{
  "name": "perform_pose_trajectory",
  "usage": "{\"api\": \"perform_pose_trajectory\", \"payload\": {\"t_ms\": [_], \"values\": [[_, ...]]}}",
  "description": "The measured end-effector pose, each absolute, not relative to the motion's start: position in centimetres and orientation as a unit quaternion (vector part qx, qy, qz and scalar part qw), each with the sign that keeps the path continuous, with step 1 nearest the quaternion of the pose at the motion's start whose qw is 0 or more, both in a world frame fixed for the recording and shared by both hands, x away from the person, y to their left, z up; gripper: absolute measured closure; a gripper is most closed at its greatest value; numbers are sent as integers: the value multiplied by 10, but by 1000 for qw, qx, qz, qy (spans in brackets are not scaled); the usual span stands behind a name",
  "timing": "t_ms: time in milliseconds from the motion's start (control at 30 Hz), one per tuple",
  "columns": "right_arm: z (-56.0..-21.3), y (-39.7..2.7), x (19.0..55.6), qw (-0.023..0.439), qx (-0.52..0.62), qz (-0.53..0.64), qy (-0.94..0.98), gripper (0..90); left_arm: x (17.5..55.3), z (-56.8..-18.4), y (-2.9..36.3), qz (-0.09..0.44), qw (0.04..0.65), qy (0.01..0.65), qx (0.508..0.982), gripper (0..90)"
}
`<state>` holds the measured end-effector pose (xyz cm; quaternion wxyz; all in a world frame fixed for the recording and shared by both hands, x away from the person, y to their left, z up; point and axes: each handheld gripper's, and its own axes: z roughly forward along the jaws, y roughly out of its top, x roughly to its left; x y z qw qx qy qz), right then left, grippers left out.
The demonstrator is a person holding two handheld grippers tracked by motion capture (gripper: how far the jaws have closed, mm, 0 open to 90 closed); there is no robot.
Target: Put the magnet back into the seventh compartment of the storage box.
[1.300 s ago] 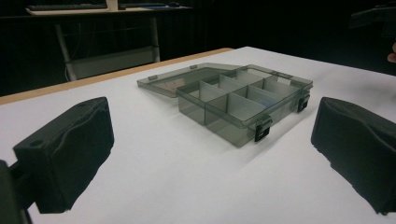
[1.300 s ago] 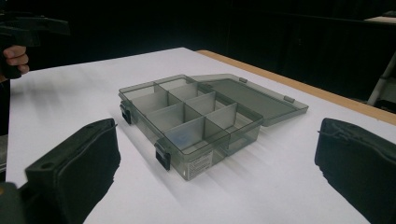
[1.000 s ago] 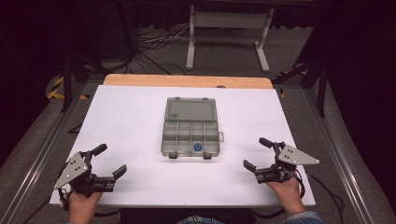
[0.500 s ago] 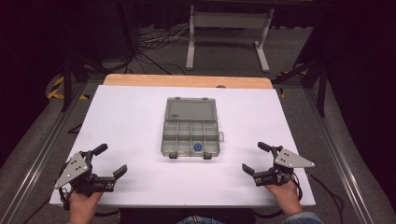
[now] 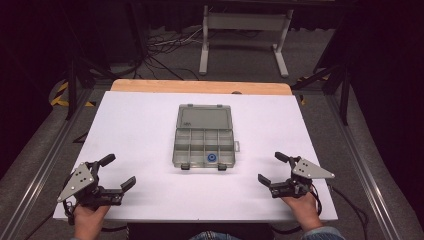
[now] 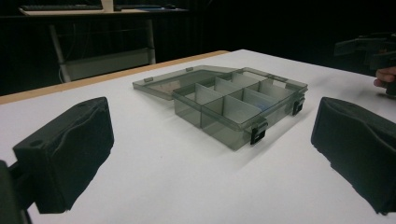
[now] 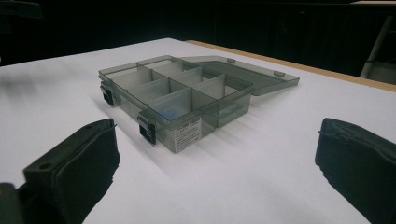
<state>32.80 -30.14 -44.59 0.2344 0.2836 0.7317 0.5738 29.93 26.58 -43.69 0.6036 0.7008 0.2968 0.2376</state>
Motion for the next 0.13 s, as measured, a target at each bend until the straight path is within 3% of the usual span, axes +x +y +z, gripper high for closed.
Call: {"api": "perform_pose_trajectory", "payload": {"t_ms": [133], "values": [[-445,-301,327,239,283,574,730,0,299,-437,266,234,605,296,701,1]]}}
